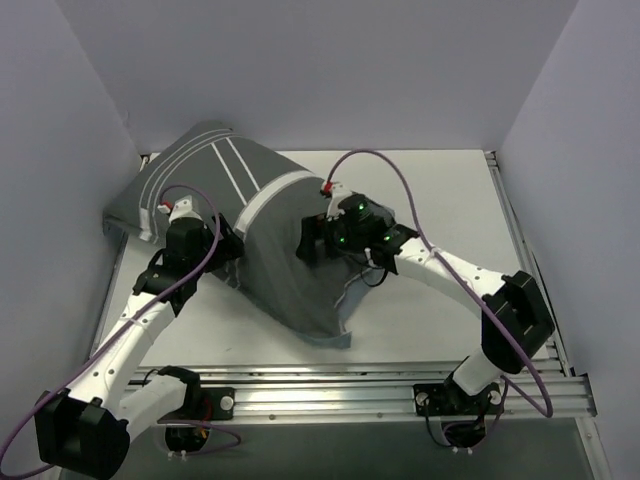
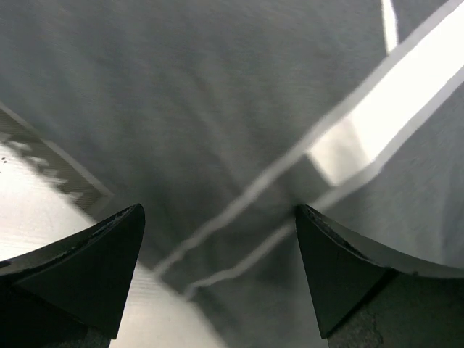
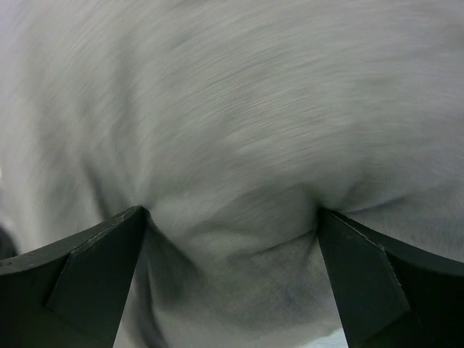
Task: Remove the pillowcase from the pillow
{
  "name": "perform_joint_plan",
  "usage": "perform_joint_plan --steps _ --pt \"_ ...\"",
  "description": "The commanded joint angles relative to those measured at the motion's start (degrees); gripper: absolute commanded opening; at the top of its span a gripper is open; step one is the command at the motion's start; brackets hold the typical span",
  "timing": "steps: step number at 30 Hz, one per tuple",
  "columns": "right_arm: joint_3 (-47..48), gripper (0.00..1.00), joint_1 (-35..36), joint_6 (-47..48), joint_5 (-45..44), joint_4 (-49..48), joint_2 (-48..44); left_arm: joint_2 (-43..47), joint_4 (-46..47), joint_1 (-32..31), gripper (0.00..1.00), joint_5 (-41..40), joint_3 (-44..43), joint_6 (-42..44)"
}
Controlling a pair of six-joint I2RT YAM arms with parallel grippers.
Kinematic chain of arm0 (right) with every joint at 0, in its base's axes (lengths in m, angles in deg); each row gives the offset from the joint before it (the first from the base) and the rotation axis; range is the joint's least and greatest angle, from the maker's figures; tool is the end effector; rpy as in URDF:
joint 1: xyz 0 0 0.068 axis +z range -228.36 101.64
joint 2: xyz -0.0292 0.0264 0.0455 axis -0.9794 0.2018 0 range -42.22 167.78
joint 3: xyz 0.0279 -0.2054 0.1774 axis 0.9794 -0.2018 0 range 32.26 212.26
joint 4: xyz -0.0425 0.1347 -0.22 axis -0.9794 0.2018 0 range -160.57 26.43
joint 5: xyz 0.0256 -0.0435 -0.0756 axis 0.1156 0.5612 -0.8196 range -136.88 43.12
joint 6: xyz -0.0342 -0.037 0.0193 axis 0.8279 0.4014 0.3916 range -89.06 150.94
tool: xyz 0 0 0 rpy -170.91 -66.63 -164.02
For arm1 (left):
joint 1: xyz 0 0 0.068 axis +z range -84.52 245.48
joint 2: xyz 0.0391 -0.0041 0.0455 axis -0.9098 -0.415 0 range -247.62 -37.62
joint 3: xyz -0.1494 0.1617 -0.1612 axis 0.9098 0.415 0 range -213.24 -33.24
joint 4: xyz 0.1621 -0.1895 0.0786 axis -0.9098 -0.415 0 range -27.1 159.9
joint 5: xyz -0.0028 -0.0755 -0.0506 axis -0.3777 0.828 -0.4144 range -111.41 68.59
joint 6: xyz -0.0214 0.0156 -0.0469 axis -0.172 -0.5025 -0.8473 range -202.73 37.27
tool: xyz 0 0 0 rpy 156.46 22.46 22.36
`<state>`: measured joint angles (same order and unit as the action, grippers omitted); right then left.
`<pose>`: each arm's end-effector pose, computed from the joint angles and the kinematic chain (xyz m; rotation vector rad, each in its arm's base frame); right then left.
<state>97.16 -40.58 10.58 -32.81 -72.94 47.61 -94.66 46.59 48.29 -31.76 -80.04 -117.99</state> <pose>0.2845 0.2317 0.2870 -0.4791 2.0082 0.8892 0.2111 -0.0586 0.2904 -0.4435 2.1189 -0.3371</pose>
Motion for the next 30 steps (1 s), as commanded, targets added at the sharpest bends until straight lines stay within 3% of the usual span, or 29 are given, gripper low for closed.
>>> perform_joint_plan --steps 1,7,12,16,20,24,28,30 --pt "-1.79 1.00 11.15 0.23 4.30 -0.62 0.01 -1.76 8.72 1.46 0.94 2.43 1.01 -3.40" --pt "-3.56 0.99 26.61 -3.98 3.16 0.78 -3.77 -4.66 8.72 4.18 0.94 4.63 0.40 -3.23" --pt "1.44 1.00 28.58 -0.92 -5.78 9.90 -7.81 -2.30 6.10 5.33 0.94 5.78 -0.83 -2.62" --pt "6.28 1.00 22.88 3.13 -10.47 13.80 -10.28 3.06 1.61 5.32 0.94 3.33 -3.11 -0.60" --pt "9.97 1.00 9.72 5.06 -8.80 14.06 -9.24 7.11 -1.74 5.41 0.94 -1.86 -4.70 1.86" --pt "13.05 1.00 -1.62 5.42 0.07 10.22 -4.67 5.80 -1.13 6.47 0.94 -2.66 -4.70 2.48" --pt "14.90 1.00 -3.41 6.21 2.88 6.87 2.80 -0.25 0.89 6.91 0.94 -0.64 -5.40 2.22" --pt "14.55 1.00 -3.41 6.12 8.92 4.32 8.42 -4.30 2.30 7.08 0.94 0.76 -5.93 2.57"
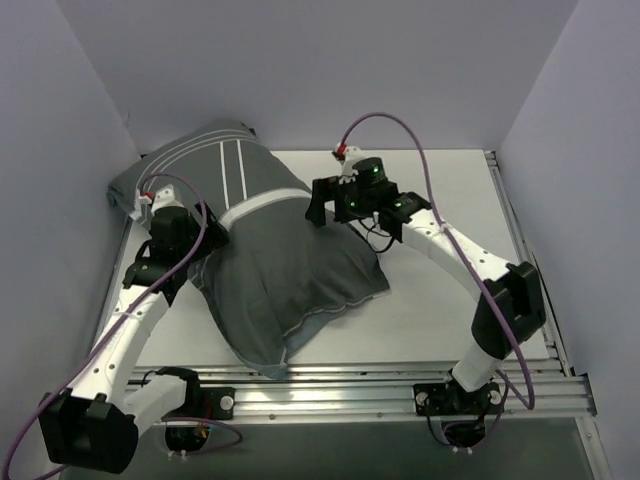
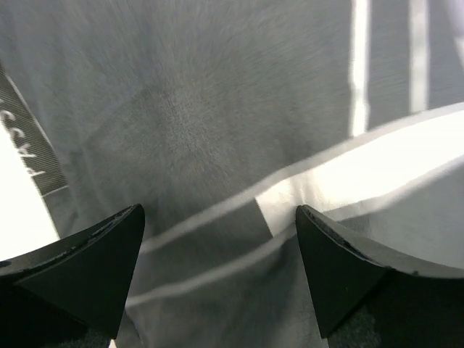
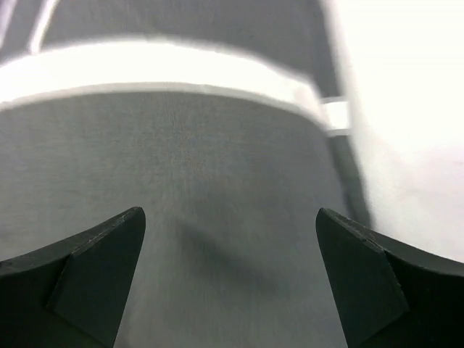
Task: Remove the pillowcase from the pillow
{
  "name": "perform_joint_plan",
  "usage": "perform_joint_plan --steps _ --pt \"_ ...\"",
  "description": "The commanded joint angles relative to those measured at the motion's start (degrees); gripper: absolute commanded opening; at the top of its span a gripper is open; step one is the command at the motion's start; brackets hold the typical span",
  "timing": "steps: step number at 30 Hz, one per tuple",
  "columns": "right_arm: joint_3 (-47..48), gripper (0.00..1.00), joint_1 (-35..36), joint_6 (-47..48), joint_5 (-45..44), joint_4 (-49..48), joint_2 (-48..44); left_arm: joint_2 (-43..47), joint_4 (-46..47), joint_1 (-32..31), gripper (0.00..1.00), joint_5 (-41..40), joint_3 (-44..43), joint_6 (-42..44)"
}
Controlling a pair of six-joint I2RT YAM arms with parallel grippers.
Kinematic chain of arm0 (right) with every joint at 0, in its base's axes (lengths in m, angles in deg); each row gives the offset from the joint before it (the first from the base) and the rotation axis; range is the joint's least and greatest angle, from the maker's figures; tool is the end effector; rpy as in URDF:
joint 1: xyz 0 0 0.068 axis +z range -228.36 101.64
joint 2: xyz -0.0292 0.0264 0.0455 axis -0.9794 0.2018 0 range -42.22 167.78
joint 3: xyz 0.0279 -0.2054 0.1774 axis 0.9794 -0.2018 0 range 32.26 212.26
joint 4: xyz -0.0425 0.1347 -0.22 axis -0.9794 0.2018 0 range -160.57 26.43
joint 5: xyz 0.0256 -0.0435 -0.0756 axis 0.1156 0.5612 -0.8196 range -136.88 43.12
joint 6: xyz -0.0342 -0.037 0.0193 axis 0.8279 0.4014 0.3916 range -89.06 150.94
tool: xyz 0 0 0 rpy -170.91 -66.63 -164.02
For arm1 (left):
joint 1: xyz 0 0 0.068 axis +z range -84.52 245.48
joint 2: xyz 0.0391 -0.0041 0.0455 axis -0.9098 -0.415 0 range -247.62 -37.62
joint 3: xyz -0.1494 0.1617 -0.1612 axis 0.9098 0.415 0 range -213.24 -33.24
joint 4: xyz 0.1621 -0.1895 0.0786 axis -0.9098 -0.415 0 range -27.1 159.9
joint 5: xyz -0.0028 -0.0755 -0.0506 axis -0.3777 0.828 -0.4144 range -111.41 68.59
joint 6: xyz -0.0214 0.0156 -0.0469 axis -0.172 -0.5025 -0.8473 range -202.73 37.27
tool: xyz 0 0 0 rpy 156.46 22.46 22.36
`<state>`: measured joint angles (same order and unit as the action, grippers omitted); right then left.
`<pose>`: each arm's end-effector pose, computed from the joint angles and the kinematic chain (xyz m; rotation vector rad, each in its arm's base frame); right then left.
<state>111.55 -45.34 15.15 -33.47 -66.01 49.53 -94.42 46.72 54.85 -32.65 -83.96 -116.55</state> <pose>0.3174 0.2163 0.3513 -0.4554 1.8847 0.7972 0.2179 -0.0338 0.3150 -0.5353 2.0120 -0.2713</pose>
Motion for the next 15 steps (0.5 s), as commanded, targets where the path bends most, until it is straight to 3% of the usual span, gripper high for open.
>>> perform_joint_plan --steps 1,4,7,9,15 --pt "-0.18 1.00 1.61 1.29 11.71 -3.67 8.08 -5.94 2.61 0.61 0.94 2.10 -2.28 1.30" --pt "-3.51 0.91 3.62 -1.16 17.26 -8.50 12.66 -11.22 3.58 0.61 0.94 4.73 -3.51 1.30" --pt "-8.43 0.90 7.84 -1.44 16.92 -10.44 11.01 -15.44 3.32 0.27 0.94 9.47 -5.26 2.09" --pt "-12.72 0.90 12.58 -1.96 16.13 -10.62 7.50 -17.47 3.23 -0.61 0.94 11.24 -5.79 2.10" --pt "-23.82 0.90 23.14 -11.45 11.21 -15.37 -6.38 -22.21 4.19 -11.24 0.94 14.58 -6.59 2.27"
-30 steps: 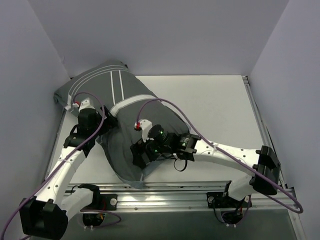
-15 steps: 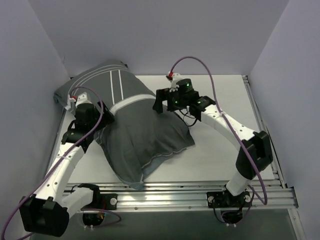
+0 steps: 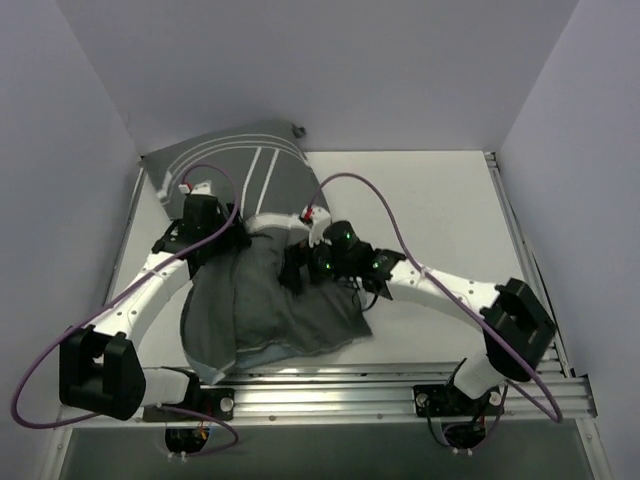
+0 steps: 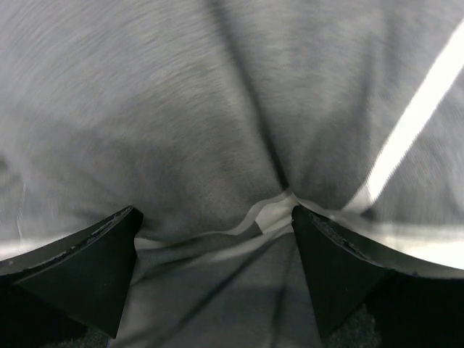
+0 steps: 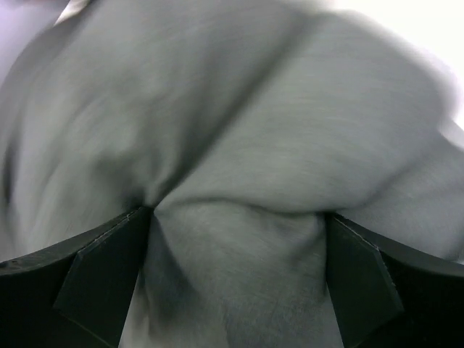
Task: Remove the pillowcase from the pillow
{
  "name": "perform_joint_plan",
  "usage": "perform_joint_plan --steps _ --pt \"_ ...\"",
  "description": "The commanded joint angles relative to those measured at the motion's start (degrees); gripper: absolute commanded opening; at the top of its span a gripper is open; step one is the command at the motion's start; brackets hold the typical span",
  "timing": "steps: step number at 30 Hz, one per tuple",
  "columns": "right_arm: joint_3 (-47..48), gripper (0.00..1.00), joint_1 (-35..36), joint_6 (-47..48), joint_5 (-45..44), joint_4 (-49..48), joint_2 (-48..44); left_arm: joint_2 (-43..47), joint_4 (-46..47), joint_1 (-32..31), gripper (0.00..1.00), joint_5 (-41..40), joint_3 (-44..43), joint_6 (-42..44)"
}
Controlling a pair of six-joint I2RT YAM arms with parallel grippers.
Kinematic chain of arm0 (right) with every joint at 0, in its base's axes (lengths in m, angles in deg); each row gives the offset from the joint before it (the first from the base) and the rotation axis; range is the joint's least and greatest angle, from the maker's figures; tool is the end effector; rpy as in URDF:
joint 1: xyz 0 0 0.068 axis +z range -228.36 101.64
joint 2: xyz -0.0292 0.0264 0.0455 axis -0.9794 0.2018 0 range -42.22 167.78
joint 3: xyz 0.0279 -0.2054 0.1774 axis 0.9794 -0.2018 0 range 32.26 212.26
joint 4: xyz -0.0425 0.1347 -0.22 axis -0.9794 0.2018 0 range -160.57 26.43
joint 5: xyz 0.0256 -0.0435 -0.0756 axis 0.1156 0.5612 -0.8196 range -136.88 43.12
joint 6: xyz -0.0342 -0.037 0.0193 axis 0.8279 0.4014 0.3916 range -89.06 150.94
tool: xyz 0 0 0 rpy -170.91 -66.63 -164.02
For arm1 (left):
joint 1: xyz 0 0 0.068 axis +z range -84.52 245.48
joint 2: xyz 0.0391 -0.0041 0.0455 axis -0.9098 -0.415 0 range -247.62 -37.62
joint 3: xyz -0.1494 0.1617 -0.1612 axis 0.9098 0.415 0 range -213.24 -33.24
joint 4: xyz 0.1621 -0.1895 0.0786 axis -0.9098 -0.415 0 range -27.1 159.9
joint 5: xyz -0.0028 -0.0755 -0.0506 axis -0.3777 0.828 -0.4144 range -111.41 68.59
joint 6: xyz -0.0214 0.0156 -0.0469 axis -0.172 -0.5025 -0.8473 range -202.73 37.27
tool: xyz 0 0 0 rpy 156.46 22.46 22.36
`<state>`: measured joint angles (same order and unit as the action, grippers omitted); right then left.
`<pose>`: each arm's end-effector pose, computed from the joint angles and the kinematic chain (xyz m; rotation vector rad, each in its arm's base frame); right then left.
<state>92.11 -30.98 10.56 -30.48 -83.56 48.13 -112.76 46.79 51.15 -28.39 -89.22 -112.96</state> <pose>0.2405 0.2764 0.2723 -0.6720 1.8945 1.0562 0.2765 -0.0662 0.2715 -0.3822 2.2839 -0.2575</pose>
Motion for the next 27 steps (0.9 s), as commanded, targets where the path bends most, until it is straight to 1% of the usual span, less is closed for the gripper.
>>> perform_joint_plan --steps 1,2,4,5,6,9,11,12,13,15,16,18,19,21,23,24,25,26,27 --pt "-6.14 0.90 9.74 -7.73 6.64 2.27 -8.48 -4.32 4.74 -9.12 0.94 11.19 -0.88 -2.71" --pt "-7.02 0.90 10.28 -9.22 4.36 2.53 -10.09 -5.10 6.57 -12.01 0.94 11.64 -0.36 -3.68" --pt "-9.04 0.90 10.46 -10.29 1.63 3.41 -15.17 -5.29 8.69 -14.31 0.94 12.43 1.22 -6.22" --pt "-9.32 0.90 10.28 -10.64 -1.26 6.20 -16.68 -5.29 9.57 -15.80 0.94 12.26 1.67 -6.76" --pt "-9.32 0.90 9.50 -10.56 -7.03 7.71 -18.17 -4.94 9.49 -15.99 0.94 11.73 1.84 -7.20" --pt "-8.53 0.90 6.69 -10.21 -11.73 12.02 -23.36 -2.22 7.39 -16.00 0.94 7.52 1.50 -7.12" --pt "-8.35 0.92 2.56 -10.20 -12.79 12.73 -27.67 1.20 5.20 -16.00 0.94 2.70 0.27 -5.89" --pt "-8.44 0.94 1.15 -10.29 -14.28 12.73 -29.16 2.17 4.75 -15.91 0.94 1.72 -0.17 -5.54" --pt "-8.44 0.95 -1.82 -10.38 -15.51 12.73 -31.61 3.14 4.31 -15.91 0.94 1.01 -0.52 -5.18" --pt "-7.74 0.98 -4.73 -11.34 -19.28 16.76 -33.73 5.34 3.17 -15.99 0.94 -0.39 -1.75 -4.74" --pt "-7.48 0.99 -5.97 -11.96 -22.35 17.99 -35.66 5.87 2.55 -16.00 0.94 -0.66 -2.28 -3.87" --pt "-7.65 1.00 -9.31 -13.54 -25.53 21.16 -37.78 6.66 0.45 -16.00 0.94 -0.58 -4.03 -2.90" --pt "-7.82 1.00 -10.36 -15.28 -29.29 22.39 -39.61 6.93 -0.26 -16.00 0.94 -0.14 -4.48 -1.94" --pt "-8.44 1.00 -13.96 -16.79 -32.39 26.95 -40.86 7.37 -1.23 -16.08 0.94 1.18 -5.09 -0.88" --pt "-9.93 1.00 -17.21 -17.76 -33.02 29.68 -41.65 7.37 -1.67 -16.08 0.94 3.81 -5.97 0.62" --pt "-10.72 1.00 -20.80 -17.85 -32.14 29.87 -41.92 7.20 -1.67 -16.08 0.94 4.78 -6.24 1.23" --pt "-12.99 1.00 -22.75 -17.85 -30.48 29.52 -42.00 7.02 -1.32 -16.08 0.94 6.96 -6.41 3.15" --pt "-14.40 1.00 -24.77 -17.68 -25.25 27.52 -42.01 6.15 -0.54 -16.08 0.94 8.11 -6.42 4.04" --pt "-15.89 1.00 -29.05 -17.68 -22.06 26.02 -42.01 5.44 -0.44 -16.08 0.94 9.08 -6.68 4.92"
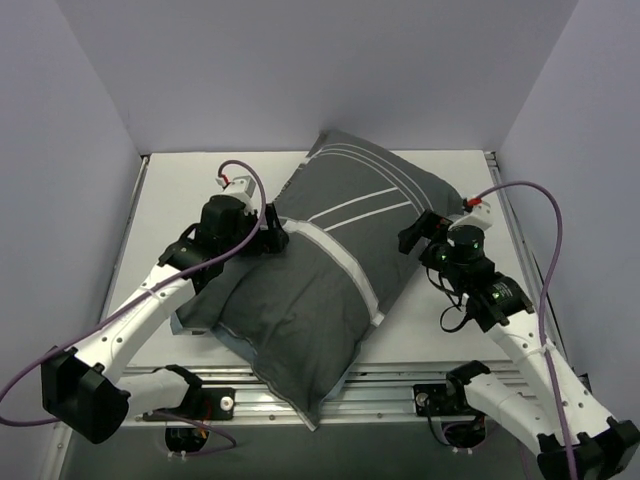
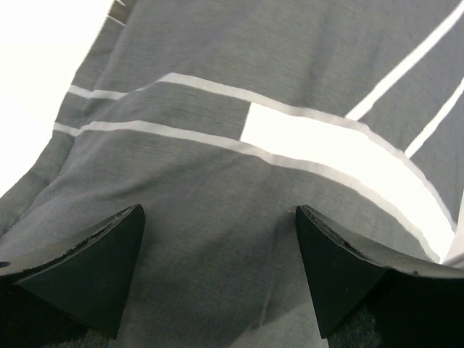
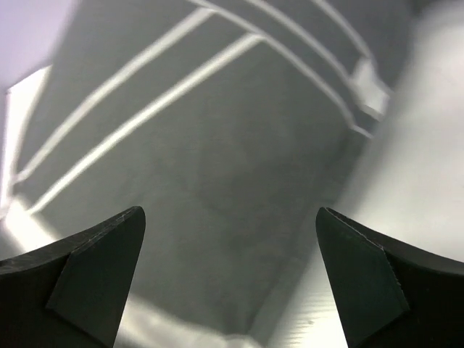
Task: Remove the pillowcase from the pillow
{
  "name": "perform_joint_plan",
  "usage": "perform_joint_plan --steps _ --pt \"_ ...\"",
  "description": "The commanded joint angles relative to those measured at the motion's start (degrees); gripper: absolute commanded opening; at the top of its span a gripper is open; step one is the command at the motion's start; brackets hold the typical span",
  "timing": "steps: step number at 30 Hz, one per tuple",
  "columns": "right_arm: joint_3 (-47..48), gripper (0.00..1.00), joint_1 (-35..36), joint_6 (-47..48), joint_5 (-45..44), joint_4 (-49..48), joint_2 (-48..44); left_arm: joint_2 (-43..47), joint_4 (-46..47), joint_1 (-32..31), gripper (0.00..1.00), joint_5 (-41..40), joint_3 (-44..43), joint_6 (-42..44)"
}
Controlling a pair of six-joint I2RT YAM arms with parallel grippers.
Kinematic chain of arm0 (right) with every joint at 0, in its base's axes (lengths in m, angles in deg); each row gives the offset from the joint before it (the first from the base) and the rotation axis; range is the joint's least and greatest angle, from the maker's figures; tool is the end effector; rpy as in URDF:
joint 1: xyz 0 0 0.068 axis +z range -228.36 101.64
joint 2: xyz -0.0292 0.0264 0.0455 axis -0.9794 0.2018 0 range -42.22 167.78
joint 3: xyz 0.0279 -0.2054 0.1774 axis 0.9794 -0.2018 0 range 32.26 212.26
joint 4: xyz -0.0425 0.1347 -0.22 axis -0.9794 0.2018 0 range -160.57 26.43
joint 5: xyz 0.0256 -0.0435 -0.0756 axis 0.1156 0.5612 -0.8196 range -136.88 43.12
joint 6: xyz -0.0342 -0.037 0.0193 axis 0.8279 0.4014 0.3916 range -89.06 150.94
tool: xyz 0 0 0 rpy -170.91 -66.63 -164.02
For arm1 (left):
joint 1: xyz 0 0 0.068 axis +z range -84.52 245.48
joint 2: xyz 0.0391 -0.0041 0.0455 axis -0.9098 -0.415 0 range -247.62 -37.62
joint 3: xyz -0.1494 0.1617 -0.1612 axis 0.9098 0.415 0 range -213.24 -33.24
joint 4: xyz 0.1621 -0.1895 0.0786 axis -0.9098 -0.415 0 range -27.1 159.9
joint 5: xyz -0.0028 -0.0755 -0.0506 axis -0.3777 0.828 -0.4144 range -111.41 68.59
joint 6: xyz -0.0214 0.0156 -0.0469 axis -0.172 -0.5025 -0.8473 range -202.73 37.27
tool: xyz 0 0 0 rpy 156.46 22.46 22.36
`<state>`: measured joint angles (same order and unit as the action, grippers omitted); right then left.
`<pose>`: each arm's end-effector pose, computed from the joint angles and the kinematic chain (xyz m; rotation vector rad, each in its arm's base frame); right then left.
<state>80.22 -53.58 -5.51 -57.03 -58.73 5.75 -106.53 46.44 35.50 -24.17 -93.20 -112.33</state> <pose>0.1795 0.0761 0.3471 0.3141 1.7882 0.6104 0.2337 -0.1328 0.3224 -0.0219 2.1876 -0.5515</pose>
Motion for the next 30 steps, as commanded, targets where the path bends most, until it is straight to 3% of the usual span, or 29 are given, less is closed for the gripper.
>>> perform_joint_plan --steps 1,3,4,6,13,22,28,30 --pt "-5.76 1.00 -8.84 -1.61 8.09 -1.00 0.37 -1.84 -0.44 -0.43 0.94 5.22 -3.57 5.34" --pt "-11.74 1.00 -15.85 -2.40 21.14 -9.43 -0.06 -5.44 -1.06 -0.43 0.94 5.40 -4.46 5.96" --pt "-13.84 1.00 -17.90 -3.27 25.32 -16.51 -0.41 -6.84 -1.67 -0.43 0.94 5.66 -5.24 5.79" --pt "-18.95 1.00 -21.07 -5.73 32.87 -21.66 -0.24 -10.36 -1.67 -0.35 0.94 6.28 -5.69 5.44" --pt "-26.07 1.00 -23.90 -6.88 44.41 -39.92 8.09 -15.55 2.45 -0.43 0.94 8.04 -3.93 3.59" --pt "-30.73 1.00 -23.72 -10.65 49.43 -56.28 19.53 -17.14 3.42 -0.43 0.94 6.72 -1.21 3.76" --pt "-31.44 1.00 -23.37 -10.40 50.14 -60.26 23.40 -17.40 4.13 -0.52 0.94 6.11 0.90 3.77" --pt "-31.53 0.94 -23.28 -10.23 50.32 -60.61 23.93 -17.58 4.39 -0.52 0.94 6.10 1.34 3.77"
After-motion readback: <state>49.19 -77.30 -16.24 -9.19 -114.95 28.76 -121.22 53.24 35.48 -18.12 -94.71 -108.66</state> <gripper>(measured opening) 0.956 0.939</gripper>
